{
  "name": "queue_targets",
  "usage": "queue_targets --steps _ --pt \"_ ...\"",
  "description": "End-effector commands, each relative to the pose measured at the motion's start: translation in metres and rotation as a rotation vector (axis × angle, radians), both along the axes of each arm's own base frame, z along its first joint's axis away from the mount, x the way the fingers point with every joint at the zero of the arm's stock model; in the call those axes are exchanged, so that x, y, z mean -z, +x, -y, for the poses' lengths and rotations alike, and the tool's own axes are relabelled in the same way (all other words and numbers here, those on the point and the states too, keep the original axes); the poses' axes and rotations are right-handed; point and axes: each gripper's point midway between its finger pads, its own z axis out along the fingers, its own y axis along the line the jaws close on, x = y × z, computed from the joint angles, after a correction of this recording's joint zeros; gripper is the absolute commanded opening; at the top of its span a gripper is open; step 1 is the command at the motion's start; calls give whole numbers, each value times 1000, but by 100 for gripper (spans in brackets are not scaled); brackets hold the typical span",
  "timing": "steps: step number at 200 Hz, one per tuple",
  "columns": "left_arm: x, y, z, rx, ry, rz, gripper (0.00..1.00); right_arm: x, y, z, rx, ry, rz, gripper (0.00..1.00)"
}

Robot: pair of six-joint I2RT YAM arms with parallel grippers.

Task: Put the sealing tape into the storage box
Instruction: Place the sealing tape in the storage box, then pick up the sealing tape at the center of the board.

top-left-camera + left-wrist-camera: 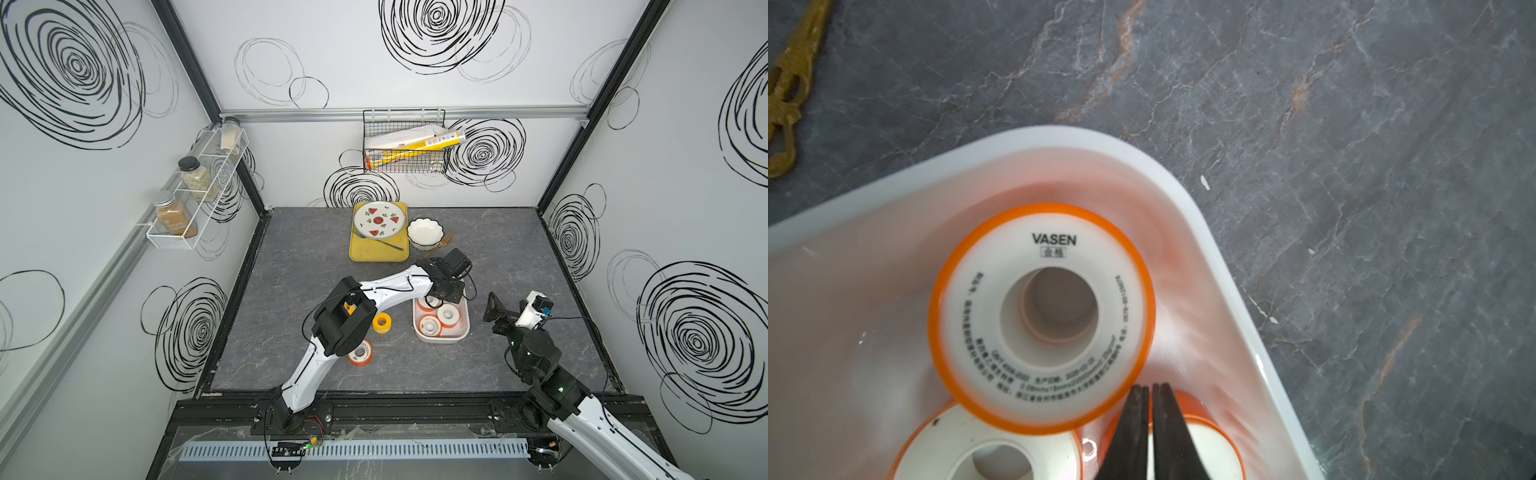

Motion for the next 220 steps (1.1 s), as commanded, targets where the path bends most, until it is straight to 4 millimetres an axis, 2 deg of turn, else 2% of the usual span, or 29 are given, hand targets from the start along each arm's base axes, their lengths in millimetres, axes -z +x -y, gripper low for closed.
queue_targets --steps 1,25,47,67,86,107,145,187,220 --pt "-17 7 2 11 -20 28 13 4 -1 4 19 2 -5 99" --pt "-31 1 2 22 -41 39 15 4 -1 4 19 2 -6 99" --pt "-54 -6 -3 22 -71 63 17 4 -1 4 19 2 -5 99" --pt "-83 -11 -16 2 -102 104 18 3 -1 5 21 2 -5 99" --pt "-108 -20 -39 -28 -110 151 24 3 -1 5 22 3 -4 100" --pt "-137 -31 -74 -89 -129 210 35 3 -1 5 25 4 -1 100" --pt "-171 -51 -152 -216 -160 281 45 1 -1 7 32 3 -2 100" --pt "-181 -72 -245 -375 -167 356 59 -4 2 -2 -7 -22 -4 99" --pt "-184 -90 -301 -481 -130 422 67 -14 9 -29 -129 -47 -31 96"
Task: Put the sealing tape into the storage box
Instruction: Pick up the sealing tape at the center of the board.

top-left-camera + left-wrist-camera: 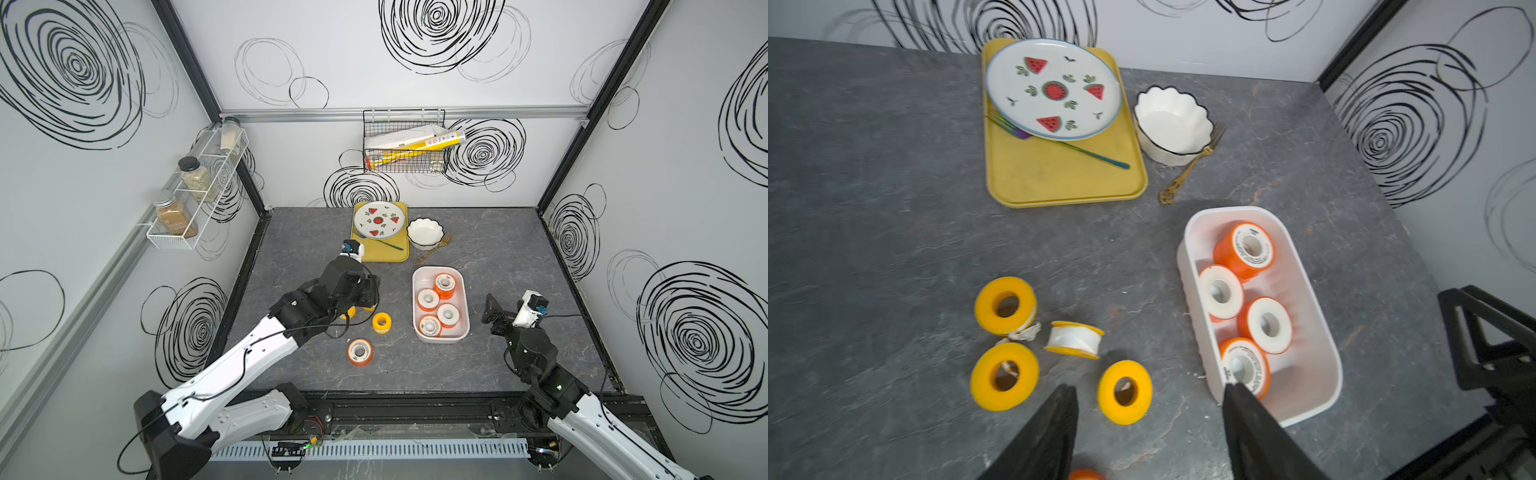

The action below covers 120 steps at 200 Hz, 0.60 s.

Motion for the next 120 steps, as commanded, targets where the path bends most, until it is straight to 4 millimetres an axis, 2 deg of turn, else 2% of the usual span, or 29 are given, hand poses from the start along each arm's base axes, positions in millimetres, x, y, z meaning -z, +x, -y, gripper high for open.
queue_targets --steps 1,44,73,120 --pt "0 -9 -36 -93 34 41 67 -25 6 -20 -88 13 24 96" --pt "3 -23 -72 -190 52 107 73 -29 29 -86 -324 -75 -171 93" --pt "-3 -26 -78 -200 34 156 73 -22 37 -138 -503 -143 -303 92" --pt "-5 -29 -87 -236 30 178 75 -9 20 -225 -774 -191 -436 93"
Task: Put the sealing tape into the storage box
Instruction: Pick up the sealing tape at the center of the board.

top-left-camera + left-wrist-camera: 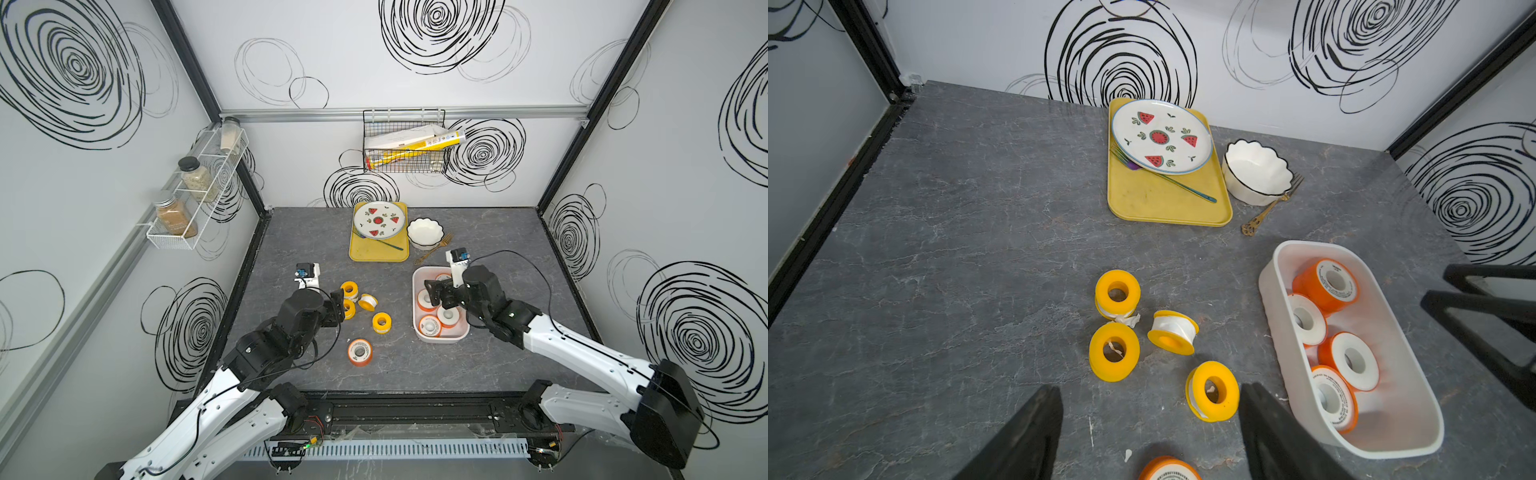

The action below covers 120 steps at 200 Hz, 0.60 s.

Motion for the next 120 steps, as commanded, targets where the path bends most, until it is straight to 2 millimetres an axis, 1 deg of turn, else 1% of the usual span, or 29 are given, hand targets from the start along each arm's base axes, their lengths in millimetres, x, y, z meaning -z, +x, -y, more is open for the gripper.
queue_targets --steps 1,18,30,41,53,69,106,120 --pt "-10 4 -8 -43 -6 51 75 14 -22 -39 -175 -23 -109 93" --pt "-12 2 -12 -57 -14 65 76 21 -34 -65 -262 -16 -161 95" --pt "-14 1 -13 -58 -23 75 77 27 -41 -80 -302 -24 -187 96" --pt "-15 0 -14 -61 -29 82 80 34 -51 -94 -348 -51 -199 99" --pt "-16 -1 -13 -58 -33 82 83 44 -58 -105 -382 -71 -227 100" --pt "-16 -1 -16 -69 -30 82 83 61 -69 -121 -425 -103 -265 100" --pt "-18 -3 -18 -77 -37 93 83 90 -99 -157 -526 -193 -296 100" --pt "-18 -3 -19 -79 -37 95 84 101 -107 -168 -552 -231 -300 100"
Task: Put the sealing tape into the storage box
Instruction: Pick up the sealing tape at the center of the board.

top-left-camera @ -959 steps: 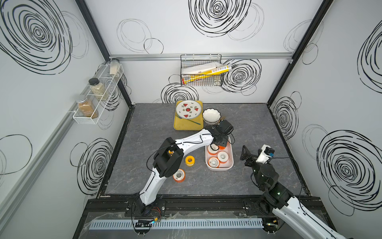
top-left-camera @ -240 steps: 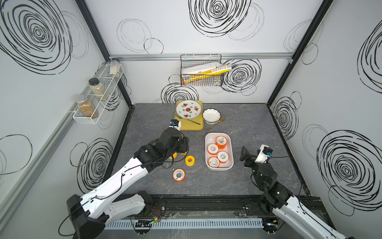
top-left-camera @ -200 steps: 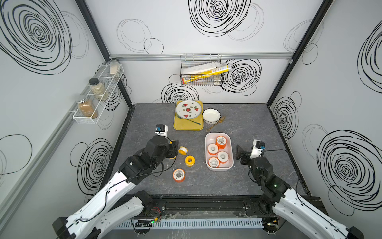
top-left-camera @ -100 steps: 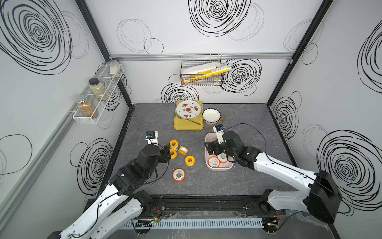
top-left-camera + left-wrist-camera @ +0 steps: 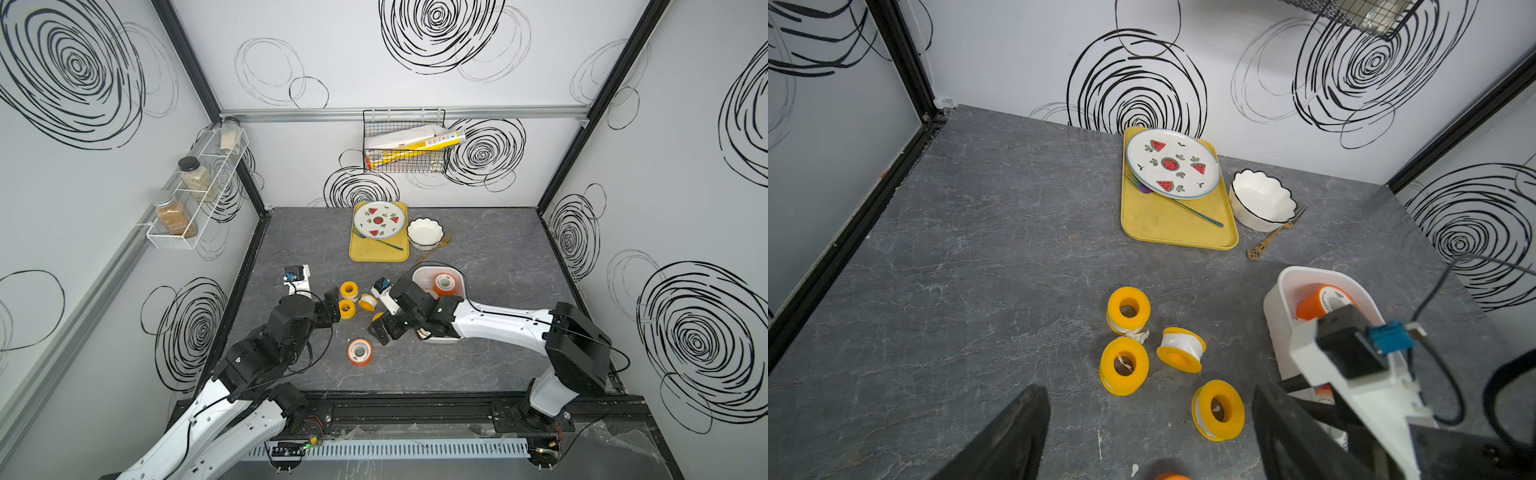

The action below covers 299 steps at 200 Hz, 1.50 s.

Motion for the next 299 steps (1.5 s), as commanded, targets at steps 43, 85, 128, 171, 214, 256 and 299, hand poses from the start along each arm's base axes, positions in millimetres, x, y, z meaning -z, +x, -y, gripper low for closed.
queue_targets --steps 43,85,128,171,214,256,299 --pt "-5 3 -5 -34 -16 32 84 38 -29 -37 -110 -137 23 100" --pt "-4 3 -6 -37 -13 31 84 56 -41 -47 -148 -188 27 100" --pt "-3 4 -6 -44 -9 24 84 70 -49 -52 -179 -218 35 100" --pt "-2 5 -6 -42 -7 22 85 84 -50 -51 -184 -283 77 98" --pt "1 6 -6 -46 -2 14 85 100 -48 -42 -183 -340 93 85" --pt "2 7 -5 -42 -1 9 85 104 -51 -41 -186 -348 83 68" --pt "4 8 -4 -40 4 1 85 86 -51 -45 -175 -292 89 60"
